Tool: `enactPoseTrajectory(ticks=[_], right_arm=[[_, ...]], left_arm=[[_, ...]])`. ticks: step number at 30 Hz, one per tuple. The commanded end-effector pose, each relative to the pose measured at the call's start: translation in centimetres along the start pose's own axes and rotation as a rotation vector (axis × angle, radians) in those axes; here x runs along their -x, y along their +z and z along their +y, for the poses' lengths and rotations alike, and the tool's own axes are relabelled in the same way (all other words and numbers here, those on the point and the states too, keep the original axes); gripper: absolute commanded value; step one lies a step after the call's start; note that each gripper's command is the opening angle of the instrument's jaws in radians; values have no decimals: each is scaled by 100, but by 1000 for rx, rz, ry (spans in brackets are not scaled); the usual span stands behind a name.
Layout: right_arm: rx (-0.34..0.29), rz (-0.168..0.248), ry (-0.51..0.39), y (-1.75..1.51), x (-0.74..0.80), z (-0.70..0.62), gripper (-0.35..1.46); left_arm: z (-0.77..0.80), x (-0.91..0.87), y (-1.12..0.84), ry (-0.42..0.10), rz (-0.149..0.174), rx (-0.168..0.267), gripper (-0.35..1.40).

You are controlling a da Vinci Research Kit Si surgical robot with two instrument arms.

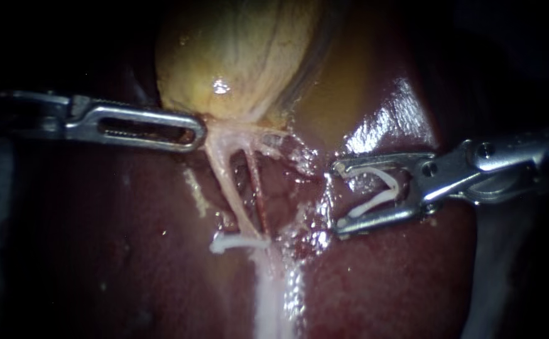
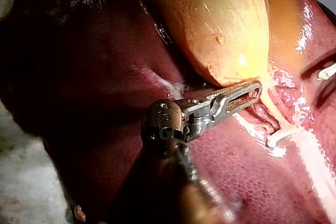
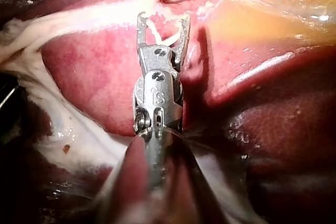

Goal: Clipping second clip left tube

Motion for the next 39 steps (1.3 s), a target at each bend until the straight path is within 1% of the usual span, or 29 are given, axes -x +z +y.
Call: enactPoseTrajectory(ticks=[1,4,8,13,17,22,25,34,39], right_arm=[[0,0,0,0,0,0,49],[0,0,0,0,0,0,49],[0,0,0,0,-1,0,49],[4,3,1,3,-3,-2,49],[1,13,3,12,-9,-6,49],[0,20,5,30,-20,-11,49],[-1,20,5,41,-22,-11,49],[-17,20,-4,81,-19,-12,49],[-27,20,-17,101,-15,-12,49]], left_arm=[[0,-2,-3,4,4,-5,-35],[0,-2,-7,5,9,-16,-35],[1,-2,-7,1,19,-27,-35],[2,-1,-6,-1,16,-25,-35],[2,0,-4,0,16,-25,-35],[3,3,0,0,13,-21,-35],[5,3,1,0,12,-20,-35],[8,4,5,-1,11,-19,-35],[10,4,6,-1,10,-17,-35]])
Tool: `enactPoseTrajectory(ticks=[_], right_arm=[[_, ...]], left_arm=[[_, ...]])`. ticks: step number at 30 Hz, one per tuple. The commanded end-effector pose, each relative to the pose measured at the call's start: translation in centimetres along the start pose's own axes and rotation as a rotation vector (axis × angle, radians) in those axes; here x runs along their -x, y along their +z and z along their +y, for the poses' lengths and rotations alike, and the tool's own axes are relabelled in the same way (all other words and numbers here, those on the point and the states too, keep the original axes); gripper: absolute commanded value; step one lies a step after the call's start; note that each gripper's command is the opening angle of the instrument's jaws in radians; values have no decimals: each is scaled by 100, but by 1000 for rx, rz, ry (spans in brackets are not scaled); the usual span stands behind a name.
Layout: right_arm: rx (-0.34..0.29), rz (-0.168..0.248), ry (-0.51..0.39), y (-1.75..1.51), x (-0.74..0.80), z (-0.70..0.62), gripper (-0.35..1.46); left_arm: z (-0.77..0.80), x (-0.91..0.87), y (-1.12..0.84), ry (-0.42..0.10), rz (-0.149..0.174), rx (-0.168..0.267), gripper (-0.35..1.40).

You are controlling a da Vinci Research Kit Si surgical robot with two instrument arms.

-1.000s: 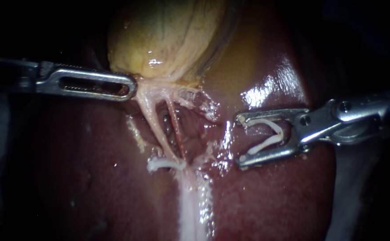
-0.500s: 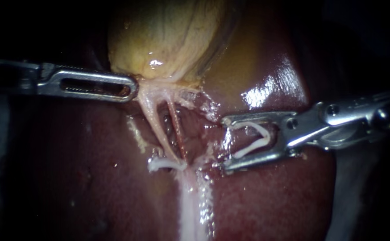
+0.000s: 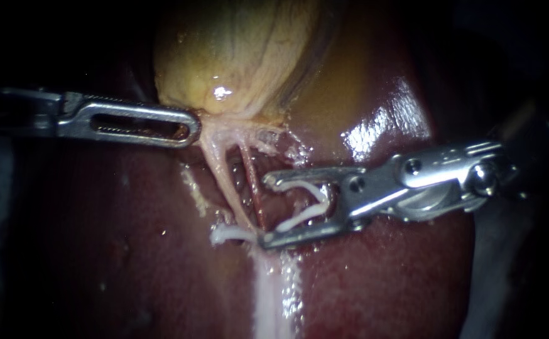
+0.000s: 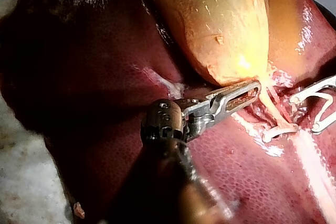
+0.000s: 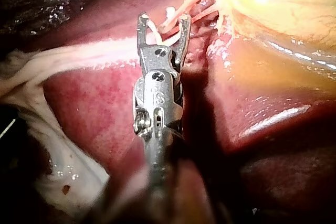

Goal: Clipping second clip left tube

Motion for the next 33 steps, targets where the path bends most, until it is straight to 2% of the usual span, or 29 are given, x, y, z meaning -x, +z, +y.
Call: enactPoseTrajectory(ticks=[1,16,26,33], right_arm=[[-2,0,-4,3,1,0,49],[-7,-9,18,36,22,10,49],[-37,-8,62,51,29,7,49],[-82,-9,98,67,37,2,49]], left_arm=[[1,0,0,0,0,0,-35],[7,1,2,5,-4,4,-35],[11,2,4,4,-2,7,-35],[11,1,5,4,-2,6,-35]])
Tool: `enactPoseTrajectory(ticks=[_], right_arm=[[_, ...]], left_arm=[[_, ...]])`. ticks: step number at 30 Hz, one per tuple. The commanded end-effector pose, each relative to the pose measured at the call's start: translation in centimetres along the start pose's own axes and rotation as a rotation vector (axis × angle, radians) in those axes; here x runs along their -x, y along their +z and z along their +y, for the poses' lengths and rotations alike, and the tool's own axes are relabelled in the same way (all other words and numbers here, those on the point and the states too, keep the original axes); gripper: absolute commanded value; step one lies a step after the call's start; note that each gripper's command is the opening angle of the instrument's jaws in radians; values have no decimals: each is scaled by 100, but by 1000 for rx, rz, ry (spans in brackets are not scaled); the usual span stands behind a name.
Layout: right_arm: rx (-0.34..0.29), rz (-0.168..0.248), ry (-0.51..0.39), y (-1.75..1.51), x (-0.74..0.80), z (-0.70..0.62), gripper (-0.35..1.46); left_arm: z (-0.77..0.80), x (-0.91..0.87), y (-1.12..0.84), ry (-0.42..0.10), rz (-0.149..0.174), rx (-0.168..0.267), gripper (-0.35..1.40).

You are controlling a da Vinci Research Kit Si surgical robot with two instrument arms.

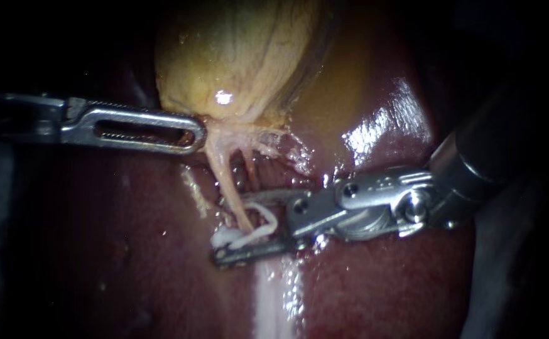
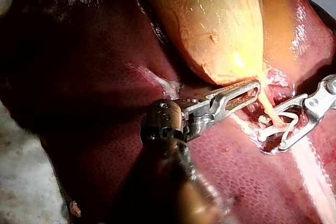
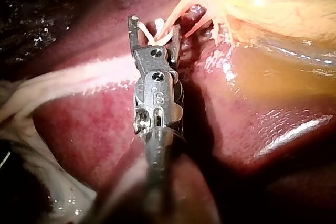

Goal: Clipping second clip left tube

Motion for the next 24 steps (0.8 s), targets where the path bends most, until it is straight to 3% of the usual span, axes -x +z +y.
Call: enactPoseTrajectory(ticks=[1,12,17,24], right_arm=[[-5,0,8,3,1,0,49],[-31,-2,33,10,-2,1,42],[-74,-6,92,10,2,1,19],[-72,-3,149,9,4,5,-18]], left_arm=[[0,0,0,0,0,-1,-35],[0,-1,2,0,-1,1,-35],[0,0,2,0,-1,1,-35],[0,0,3,0,-1,0,-35]])
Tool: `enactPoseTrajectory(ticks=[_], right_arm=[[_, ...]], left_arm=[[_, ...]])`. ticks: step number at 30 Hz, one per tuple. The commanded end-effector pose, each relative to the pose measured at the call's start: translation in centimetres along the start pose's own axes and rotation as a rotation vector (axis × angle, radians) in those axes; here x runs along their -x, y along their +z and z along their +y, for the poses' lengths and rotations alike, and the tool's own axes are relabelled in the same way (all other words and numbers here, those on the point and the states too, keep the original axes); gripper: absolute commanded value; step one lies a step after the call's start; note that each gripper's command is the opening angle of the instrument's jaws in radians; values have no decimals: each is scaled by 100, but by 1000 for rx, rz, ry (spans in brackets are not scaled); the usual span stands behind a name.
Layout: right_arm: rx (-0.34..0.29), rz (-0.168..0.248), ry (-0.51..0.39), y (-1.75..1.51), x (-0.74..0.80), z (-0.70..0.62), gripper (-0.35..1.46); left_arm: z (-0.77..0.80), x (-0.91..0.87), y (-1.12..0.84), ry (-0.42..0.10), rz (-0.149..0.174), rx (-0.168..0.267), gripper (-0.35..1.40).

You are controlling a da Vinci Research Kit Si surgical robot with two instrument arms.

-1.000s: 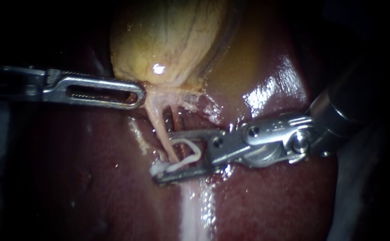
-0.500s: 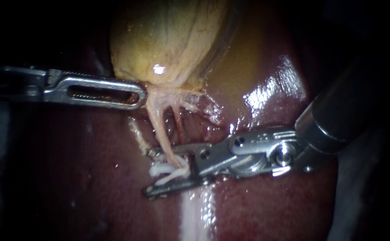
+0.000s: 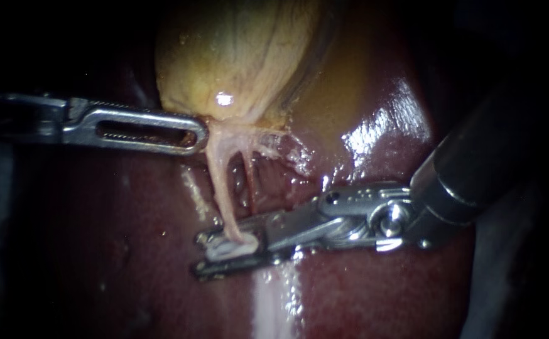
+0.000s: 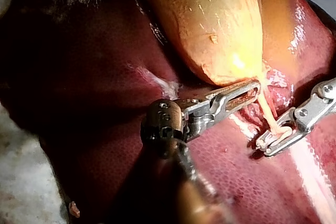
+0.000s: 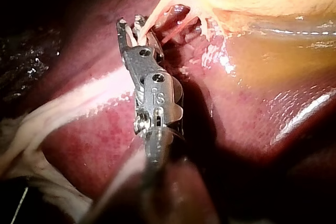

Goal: Clipping second clip left tube

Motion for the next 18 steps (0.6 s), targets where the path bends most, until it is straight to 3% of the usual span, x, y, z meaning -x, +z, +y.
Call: enactPoseTrajectory(ticks=[1,4,18], right_arm=[[2,1,6,0,1,2,-21],[8,3,12,-1,2,5,-35],[5,-26,59,0,7,9,-35]], left_arm=[[0,0,0,0,0,0,-35],[0,0,1,0,0,0,-35],[0,0,1,0,0,0,-35]])
